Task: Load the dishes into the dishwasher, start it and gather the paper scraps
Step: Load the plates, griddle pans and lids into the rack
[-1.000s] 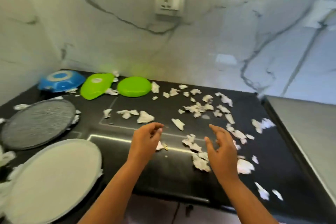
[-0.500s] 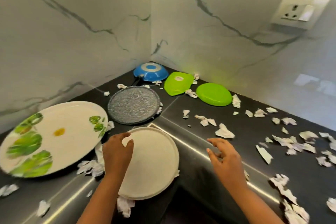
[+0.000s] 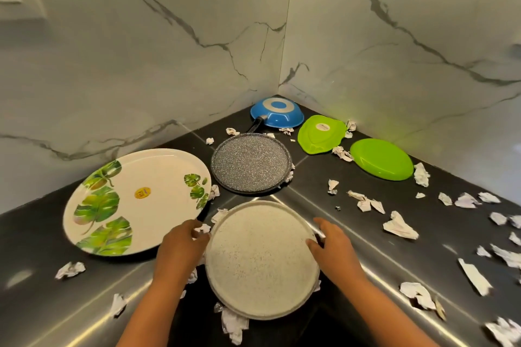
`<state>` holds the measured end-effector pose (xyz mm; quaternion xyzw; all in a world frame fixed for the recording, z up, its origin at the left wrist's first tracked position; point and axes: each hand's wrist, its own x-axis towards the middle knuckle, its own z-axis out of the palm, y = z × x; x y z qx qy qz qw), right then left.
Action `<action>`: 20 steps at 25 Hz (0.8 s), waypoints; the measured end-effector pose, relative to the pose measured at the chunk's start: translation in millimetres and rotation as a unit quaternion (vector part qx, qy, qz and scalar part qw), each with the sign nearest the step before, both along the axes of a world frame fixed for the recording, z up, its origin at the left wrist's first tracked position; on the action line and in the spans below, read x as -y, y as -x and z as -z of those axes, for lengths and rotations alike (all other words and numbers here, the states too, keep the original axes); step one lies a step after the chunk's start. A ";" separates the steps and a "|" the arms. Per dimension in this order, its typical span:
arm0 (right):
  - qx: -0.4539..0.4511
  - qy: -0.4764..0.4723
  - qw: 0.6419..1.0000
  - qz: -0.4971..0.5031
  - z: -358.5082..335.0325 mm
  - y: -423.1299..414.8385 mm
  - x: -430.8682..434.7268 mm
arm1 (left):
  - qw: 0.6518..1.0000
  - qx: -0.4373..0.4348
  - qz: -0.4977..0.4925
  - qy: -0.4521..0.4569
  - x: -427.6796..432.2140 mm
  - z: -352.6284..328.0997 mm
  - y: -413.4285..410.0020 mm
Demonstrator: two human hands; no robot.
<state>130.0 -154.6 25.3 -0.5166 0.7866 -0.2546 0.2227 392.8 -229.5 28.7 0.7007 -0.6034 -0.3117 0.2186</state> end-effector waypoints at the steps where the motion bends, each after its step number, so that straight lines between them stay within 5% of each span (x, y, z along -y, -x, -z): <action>1: 0.001 -0.014 1.000 -0.005 0.1 -1.1 1.9 | 1.000 0.009 -0.006 -0.010 2.0 -1.2 -3.1; 7: 0.050 -0.048 0.998 0.011 2.7 5.3 -6.1 | 0.989 0.013 0.007 -0.145 3.1 -12.3 9.0; 13: 0.075 -0.034 0.996 0.021 6.8 7.0 -16.8 | 0.988 0.084 0.065 -0.111 3.2 -20.4 27.1; 20: 0.140 0.033 0.985 0.096 -10.4 25.0 -29.3 | 0.997 -0.061 0.041 -0.032 -2.1 -24.7 38.7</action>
